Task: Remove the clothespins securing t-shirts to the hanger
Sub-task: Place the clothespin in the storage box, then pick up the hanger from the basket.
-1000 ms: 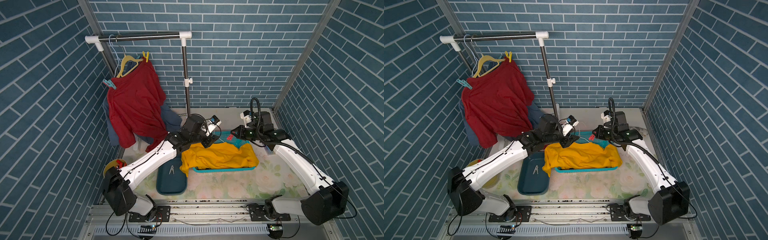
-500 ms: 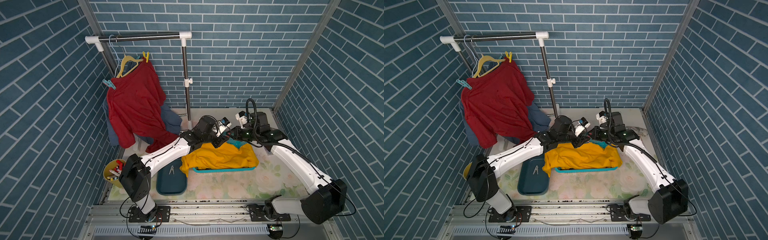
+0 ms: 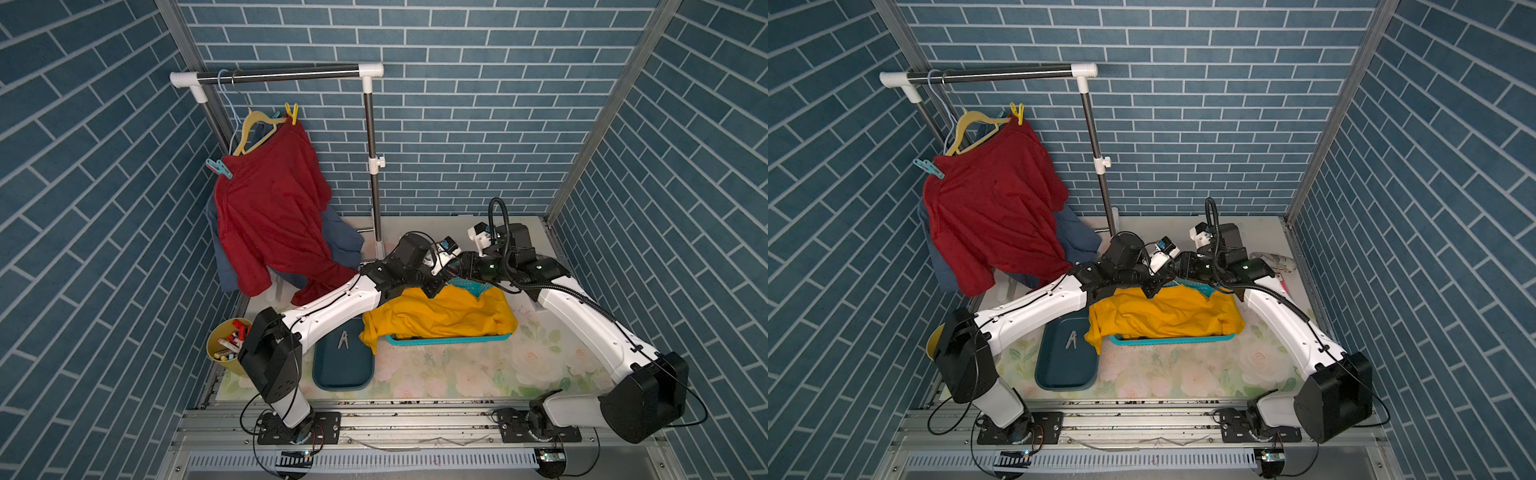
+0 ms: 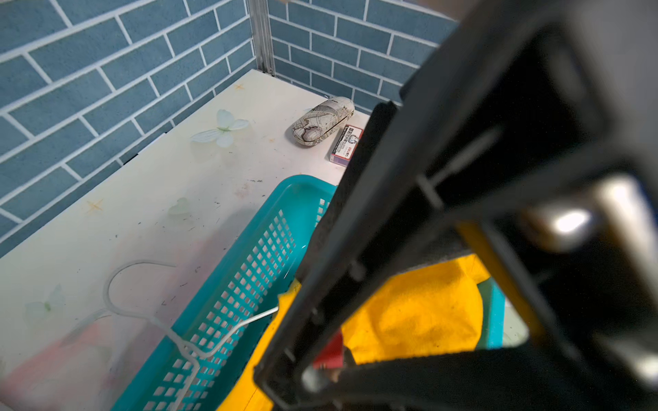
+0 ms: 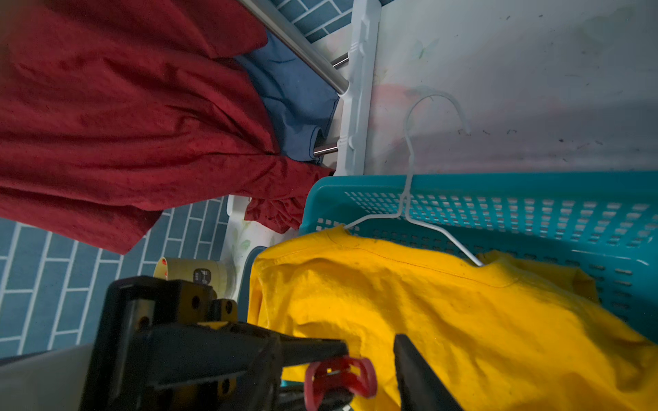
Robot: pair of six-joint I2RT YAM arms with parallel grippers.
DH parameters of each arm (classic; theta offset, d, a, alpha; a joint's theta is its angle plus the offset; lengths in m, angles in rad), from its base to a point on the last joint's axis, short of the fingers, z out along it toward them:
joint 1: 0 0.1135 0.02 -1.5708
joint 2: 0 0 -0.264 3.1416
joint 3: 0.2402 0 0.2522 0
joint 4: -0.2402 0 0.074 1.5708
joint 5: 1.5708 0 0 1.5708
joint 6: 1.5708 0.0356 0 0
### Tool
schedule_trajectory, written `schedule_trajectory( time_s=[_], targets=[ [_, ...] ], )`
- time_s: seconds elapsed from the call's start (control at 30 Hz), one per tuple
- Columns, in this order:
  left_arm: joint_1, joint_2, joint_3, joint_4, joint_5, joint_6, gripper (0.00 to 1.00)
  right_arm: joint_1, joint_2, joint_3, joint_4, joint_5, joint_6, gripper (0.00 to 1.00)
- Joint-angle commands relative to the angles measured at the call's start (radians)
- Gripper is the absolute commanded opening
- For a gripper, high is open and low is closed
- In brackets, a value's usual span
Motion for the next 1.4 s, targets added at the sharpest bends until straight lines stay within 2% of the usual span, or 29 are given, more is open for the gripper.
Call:
schedule_trajectory(
  time_s=[0.0, 0.17, 0.33, 0.4, 0.57, 0.7, 0.77, 0.93, 1.03, 1.13, 1.27, 1.37],
  targets=[
    [0.008, -0.070, -0.029, -0.058, -0.061, 0.005, 0.09, 0.008, 0.005, 0.055, -0.040, 0.034, -0.023, 0.58],
    [0.080, -0.205, -0.124, -0.164, -0.194, 0.007, 0.09, 0.008, 0.032, 0.121, -0.142, 0.138, -0.112, 0.59],
    [0.245, -0.367, -0.242, -0.292, -0.287, -0.103, 0.09, 0.009, 0.130, 0.186, -0.227, 0.113, -0.143, 0.59],
    [0.283, -0.441, -0.315, -0.312, -0.318, -0.145, 0.10, 0.010, 0.165, 0.203, -0.238, 0.110, -0.143, 0.57],
    [0.296, -0.604, -0.506, -0.334, -0.399, -0.247, 0.14, 0.042, 0.238, 0.247, -0.269, 0.173, -0.160, 0.56],
    [0.297, -0.698, -0.594, -0.355, -0.446, -0.304, 0.16, 0.068, 0.308, 0.302, -0.320, 0.179, -0.190, 0.56],
    [0.297, -0.739, -0.615, -0.362, -0.474, -0.311, 0.20, 0.073, 0.344, 0.324, -0.340, 0.166, -0.200, 0.56],
    [0.297, -0.791, -0.620, -0.364, -0.538, -0.296, 0.42, 0.082, 0.425, 0.395, -0.389, 0.152, -0.212, 0.56],
    [0.297, -0.789, -0.611, -0.366, -0.551, -0.269, 0.49, 0.089, 0.454, 0.428, -0.409, 0.180, -0.205, 0.56],
    [0.298, -0.777, -0.596, -0.358, -0.547, -0.241, 0.51, 0.097, 0.482, 0.463, -0.435, 0.210, -0.201, 0.56],
    [0.300, -0.730, -0.559, -0.271, -0.425, -0.150, 0.51, 0.106, 0.529, 0.514, -0.481, 0.225, -0.209, 0.56],
    [0.301, -0.630, -0.463, -0.256, -0.321, -0.090, 0.51, 0.110, 0.566, 0.553, -0.511, 0.226, -0.217, 0.56]
  ],
)
